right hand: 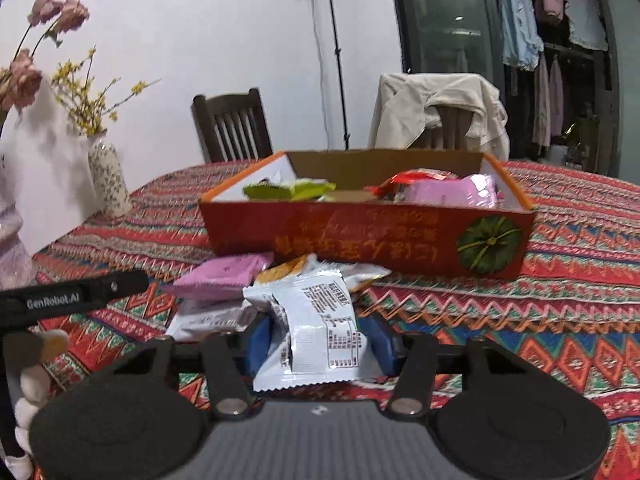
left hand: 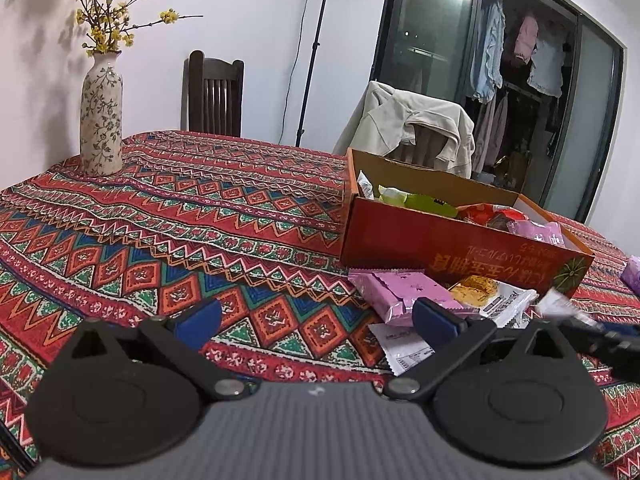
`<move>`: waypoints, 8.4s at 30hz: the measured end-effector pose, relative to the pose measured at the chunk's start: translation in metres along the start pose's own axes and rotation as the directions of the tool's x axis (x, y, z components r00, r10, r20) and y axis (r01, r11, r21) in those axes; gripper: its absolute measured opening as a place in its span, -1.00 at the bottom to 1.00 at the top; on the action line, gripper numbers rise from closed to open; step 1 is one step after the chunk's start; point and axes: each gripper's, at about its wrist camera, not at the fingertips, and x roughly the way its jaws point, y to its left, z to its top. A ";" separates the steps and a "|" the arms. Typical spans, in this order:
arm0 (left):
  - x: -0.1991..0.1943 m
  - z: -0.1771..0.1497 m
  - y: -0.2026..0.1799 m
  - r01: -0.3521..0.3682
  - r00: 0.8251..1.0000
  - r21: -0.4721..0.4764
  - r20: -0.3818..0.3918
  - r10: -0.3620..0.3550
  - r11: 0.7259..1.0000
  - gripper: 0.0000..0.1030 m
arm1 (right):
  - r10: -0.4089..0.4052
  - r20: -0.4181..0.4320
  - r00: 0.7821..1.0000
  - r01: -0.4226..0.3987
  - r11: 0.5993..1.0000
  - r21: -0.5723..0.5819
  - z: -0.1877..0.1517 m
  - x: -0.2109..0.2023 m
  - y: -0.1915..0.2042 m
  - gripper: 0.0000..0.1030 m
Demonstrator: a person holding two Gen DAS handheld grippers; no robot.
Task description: Organize snacks
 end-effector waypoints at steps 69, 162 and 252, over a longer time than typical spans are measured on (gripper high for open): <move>0.066 -0.006 -0.097 -0.100 0.964 0.140 -0.232 0.131 0.985 1.00 | -0.131 0.054 0.990 0.123 0.984 0.128 0.002 0.003 -0.078 0.06; 0.133 0.106 -0.119 0.071 0.995 0.156 0.061 -0.082 0.985 0.11 | -0.236 0.167 0.957 0.227 0.971 0.072 0.100 0.099 -0.079 0.04; -0.006 0.005 0.012 0.072 0.995 -0.012 0.063 -0.071 0.997 1.00 | -0.118 0.010 0.993 0.119 0.991 -0.058 0.011 -0.006 0.016 0.96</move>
